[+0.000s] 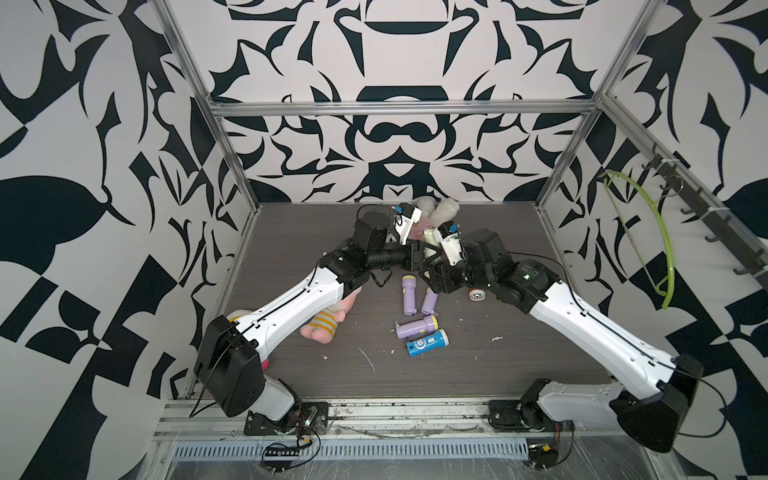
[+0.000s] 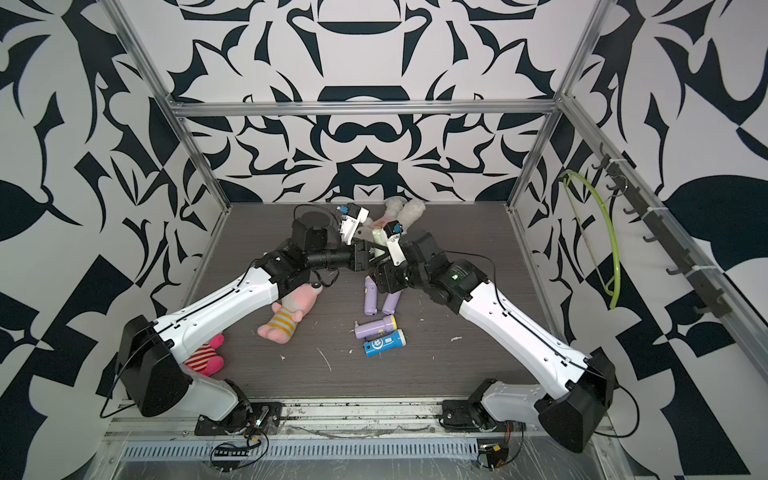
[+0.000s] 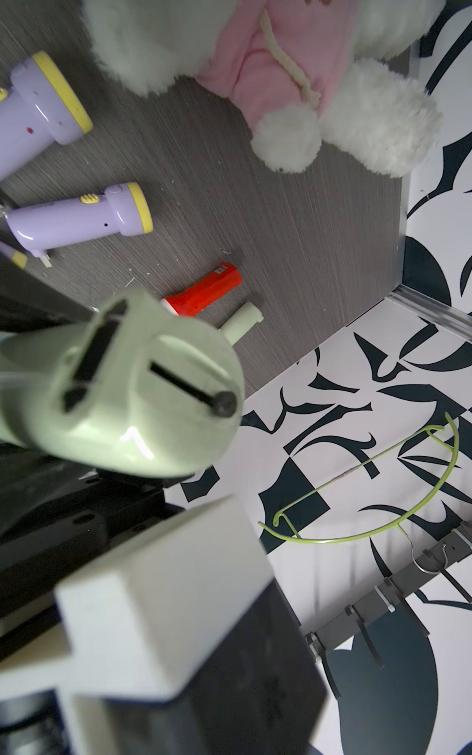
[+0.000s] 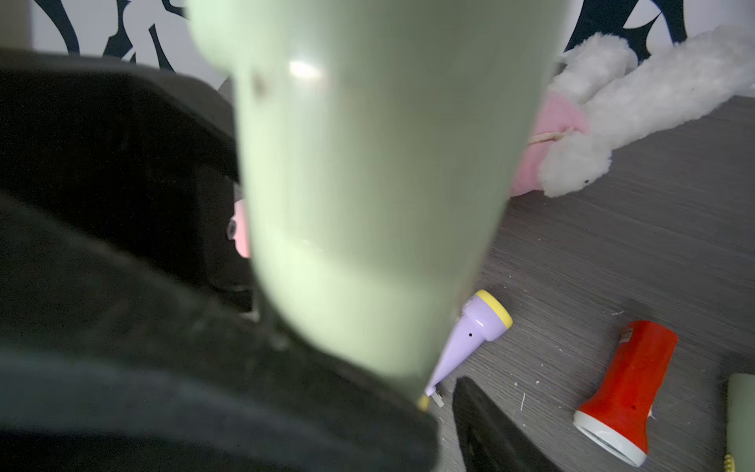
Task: Close the plug at the bottom of the flashlight
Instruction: Place the flashlight at the center of the board.
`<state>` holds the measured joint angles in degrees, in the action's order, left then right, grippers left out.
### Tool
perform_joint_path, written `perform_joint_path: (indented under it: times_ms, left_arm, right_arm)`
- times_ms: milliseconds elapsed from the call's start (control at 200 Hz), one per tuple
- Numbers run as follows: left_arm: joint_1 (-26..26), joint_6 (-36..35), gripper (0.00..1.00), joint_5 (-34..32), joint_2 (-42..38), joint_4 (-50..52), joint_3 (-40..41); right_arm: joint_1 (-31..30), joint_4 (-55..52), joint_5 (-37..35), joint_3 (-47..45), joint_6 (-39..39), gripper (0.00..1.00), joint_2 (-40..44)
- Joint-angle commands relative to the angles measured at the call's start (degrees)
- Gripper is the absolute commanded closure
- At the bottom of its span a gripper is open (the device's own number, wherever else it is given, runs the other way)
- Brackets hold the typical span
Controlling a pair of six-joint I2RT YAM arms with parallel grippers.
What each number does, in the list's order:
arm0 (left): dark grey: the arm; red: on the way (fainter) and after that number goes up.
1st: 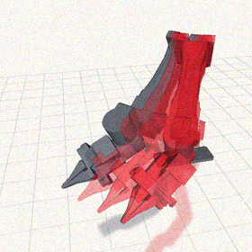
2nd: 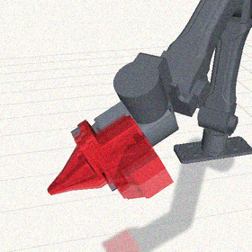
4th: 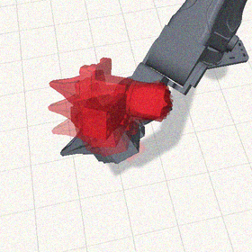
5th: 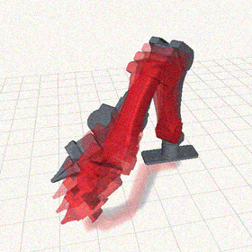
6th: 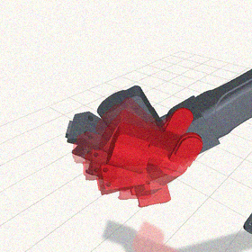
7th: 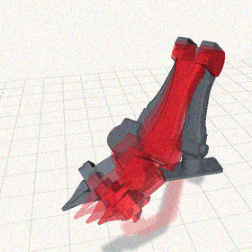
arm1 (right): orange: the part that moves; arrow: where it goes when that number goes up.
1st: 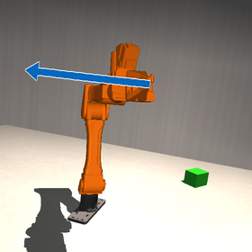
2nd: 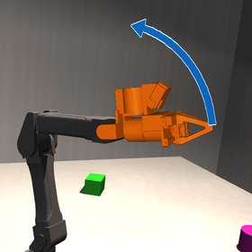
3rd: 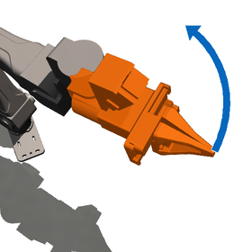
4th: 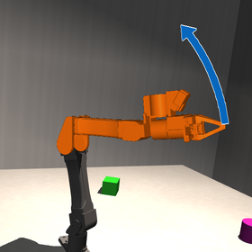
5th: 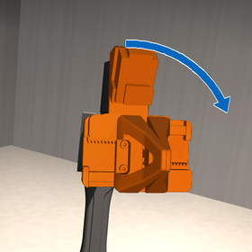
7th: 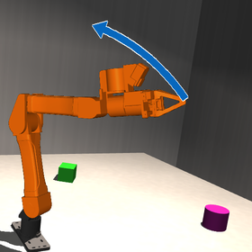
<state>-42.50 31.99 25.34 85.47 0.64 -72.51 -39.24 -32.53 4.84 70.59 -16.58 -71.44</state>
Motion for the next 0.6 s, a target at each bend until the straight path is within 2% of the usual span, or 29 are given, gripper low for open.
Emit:
perform_joint_path:
  times_ms: [0, 225, 380, 435, 490, 510, 595]
  left_arm:
    - [-0.21, 0.88, 1.00, 2.97, 0.22, -3.40, -2.47]
    - [-0.21, 3.02, 1.00, 3.79, 0.31, -5.82, -1.17]
    - [-0.21, 4.90, 0.97, 4.20, -0.17, -8.10, -0.03]
    - [-0.21, 4.92, 0.91, 4.19, -0.48, -8.20, 0.31]
    - [-0.21, 4.55, 0.81, 4.19, -0.72, -8.37, 0.65]
    - [-0.21, 4.35, 0.76, 4.19, -0.81, -8.46, 0.78]
    - [-0.21, 3.52, 0.42, 3.05, -1.35, -8.30, 1.65]
  right_arm:
    - [0.03, 3.67, 0.44, 1.25, -2.46, 0.33, 1.26]
    - [0.03, 3.73, 0.59, 1.02, -3.41, 0.56, 1.90]
    - [-0.01, 3.45, 1.11, 0.87, -4.16, 0.81, 1.67]
    - [-0.04, 3.31, 1.68, 0.97, -4.25, 0.91, 1.59]
    - [-0.02, 2.74, 2.22, 1.34, -4.34, 1.00, 1.50]
    - [-0.03, 2.44, 2.42, 1.52, -4.42, 1.00, 1.41]
    - [0.00, 0.78, 2.80, 2.13, -4.75, 1.00, 1.09]
